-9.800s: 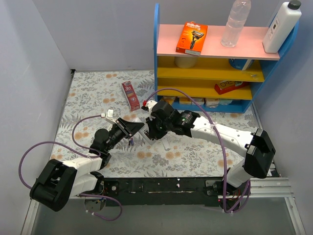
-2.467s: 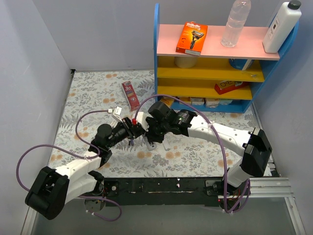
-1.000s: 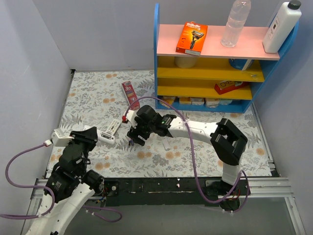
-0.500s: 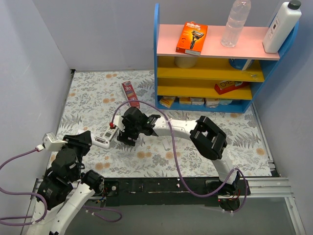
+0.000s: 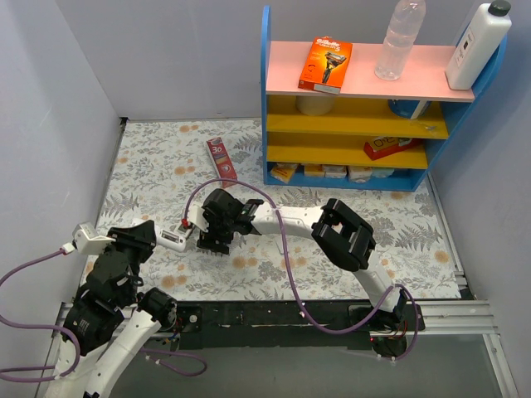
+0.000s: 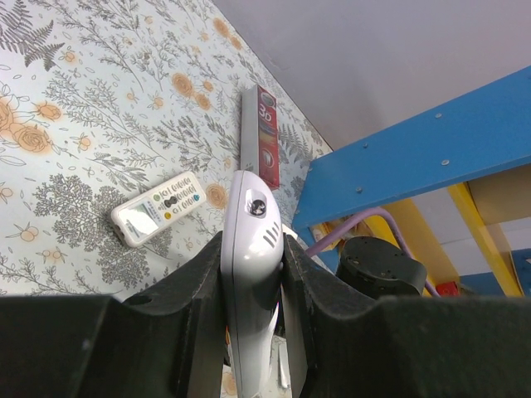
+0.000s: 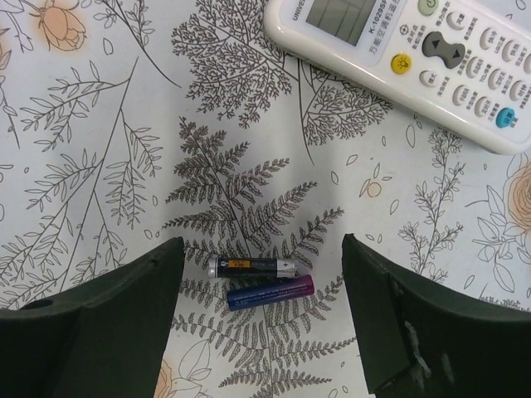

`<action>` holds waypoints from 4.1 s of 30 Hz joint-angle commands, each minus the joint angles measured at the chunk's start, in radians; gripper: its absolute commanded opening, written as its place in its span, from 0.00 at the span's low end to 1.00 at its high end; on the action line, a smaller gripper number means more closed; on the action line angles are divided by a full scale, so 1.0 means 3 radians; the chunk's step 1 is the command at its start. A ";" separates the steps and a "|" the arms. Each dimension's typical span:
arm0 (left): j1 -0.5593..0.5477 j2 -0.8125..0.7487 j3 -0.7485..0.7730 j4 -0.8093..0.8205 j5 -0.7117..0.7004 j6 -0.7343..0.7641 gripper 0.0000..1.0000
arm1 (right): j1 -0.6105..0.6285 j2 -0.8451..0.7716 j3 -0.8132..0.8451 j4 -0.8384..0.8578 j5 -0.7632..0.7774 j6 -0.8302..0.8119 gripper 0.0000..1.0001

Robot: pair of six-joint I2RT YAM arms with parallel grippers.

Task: Load the batteries into the remote control

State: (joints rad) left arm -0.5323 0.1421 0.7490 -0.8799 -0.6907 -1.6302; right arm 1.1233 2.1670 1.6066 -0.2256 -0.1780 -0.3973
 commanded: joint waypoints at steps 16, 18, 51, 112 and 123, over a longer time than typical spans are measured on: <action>-0.0010 0.0084 -0.0017 0.0223 0.0114 0.0132 0.00 | 0.0009 0.0176 0.0162 -0.0158 0.0036 -0.0128 0.76; -0.0005 0.0094 -0.0012 0.0238 0.0119 0.0132 0.00 | 0.0009 0.0171 0.0162 -0.0183 0.0041 -0.0133 0.73; -0.0010 0.0094 -0.0083 0.0310 0.0221 0.0111 0.01 | 0.0009 0.0007 0.0039 -0.0598 -0.0301 -0.0261 0.50; -0.0010 0.0273 -0.0329 0.0852 0.0559 0.0561 0.05 | -0.0267 -0.0356 0.0366 -0.2075 0.0925 0.4049 0.70; -0.0010 0.0375 -0.0324 0.0954 0.0640 0.0745 0.05 | -0.0262 -0.0080 0.0474 -0.1973 0.0629 0.4152 0.54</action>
State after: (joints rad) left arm -0.5323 0.2344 0.6472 -0.6300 -0.5110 -1.4433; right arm 1.0389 2.1231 1.6997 -0.7994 0.0387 0.8169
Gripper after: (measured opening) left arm 0.258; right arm 0.554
